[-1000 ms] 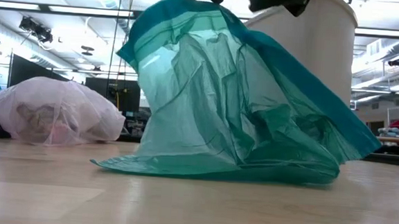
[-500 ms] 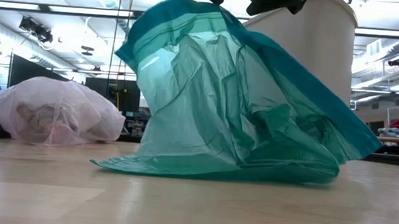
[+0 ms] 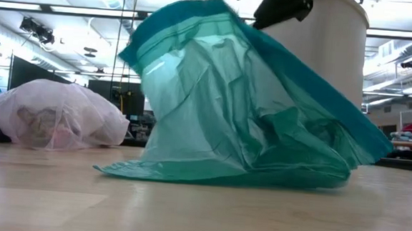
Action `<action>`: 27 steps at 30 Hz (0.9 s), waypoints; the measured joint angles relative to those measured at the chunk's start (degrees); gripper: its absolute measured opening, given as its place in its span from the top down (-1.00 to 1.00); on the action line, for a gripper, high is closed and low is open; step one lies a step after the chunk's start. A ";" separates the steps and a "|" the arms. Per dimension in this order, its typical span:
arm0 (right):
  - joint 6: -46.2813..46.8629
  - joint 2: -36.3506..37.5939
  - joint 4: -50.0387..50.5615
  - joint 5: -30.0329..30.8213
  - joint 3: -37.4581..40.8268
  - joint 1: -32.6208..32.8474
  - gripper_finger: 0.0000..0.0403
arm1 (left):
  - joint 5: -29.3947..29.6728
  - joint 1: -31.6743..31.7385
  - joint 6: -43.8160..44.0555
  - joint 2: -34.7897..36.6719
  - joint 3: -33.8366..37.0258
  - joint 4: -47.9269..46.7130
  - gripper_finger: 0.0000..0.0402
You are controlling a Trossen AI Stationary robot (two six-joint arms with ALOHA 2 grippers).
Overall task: Place trash/remove bag and relplace
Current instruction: Put the blue trash bag into the white trash bin
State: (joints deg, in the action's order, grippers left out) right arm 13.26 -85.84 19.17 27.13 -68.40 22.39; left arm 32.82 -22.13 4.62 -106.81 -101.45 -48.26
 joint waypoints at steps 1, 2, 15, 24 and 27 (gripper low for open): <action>0.00 -0.56 -0.25 0.14 0.00 -0.25 0.36 | -0.01 -0.01 0.00 -0.01 0.00 0.14 0.24; 0.00 -1.19 -0.17 0.14 0.00 -0.36 0.36 | -0.03 0.00 0.00 -0.01 0.00 0.13 0.24; 0.17 -6.86 -0.95 0.97 0.04 -0.57 0.42 | 0.68 -0.09 13.25 0.03 0.00 -13.80 0.24; 0.15 -6.58 -0.87 0.95 0.04 -0.59 0.42 | 2.69 -5.76 29.09 0.25 0.00 -18.76 0.24; 0.11 -6.58 -0.80 0.69 0.04 -0.59 0.43 | 3.74 -10.53 30.17 0.31 0.00 -15.98 0.24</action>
State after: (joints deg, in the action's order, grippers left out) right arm 13.37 -92.42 18.37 27.81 -68.36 21.81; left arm 36.56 -32.66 34.79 -106.50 -101.45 -64.24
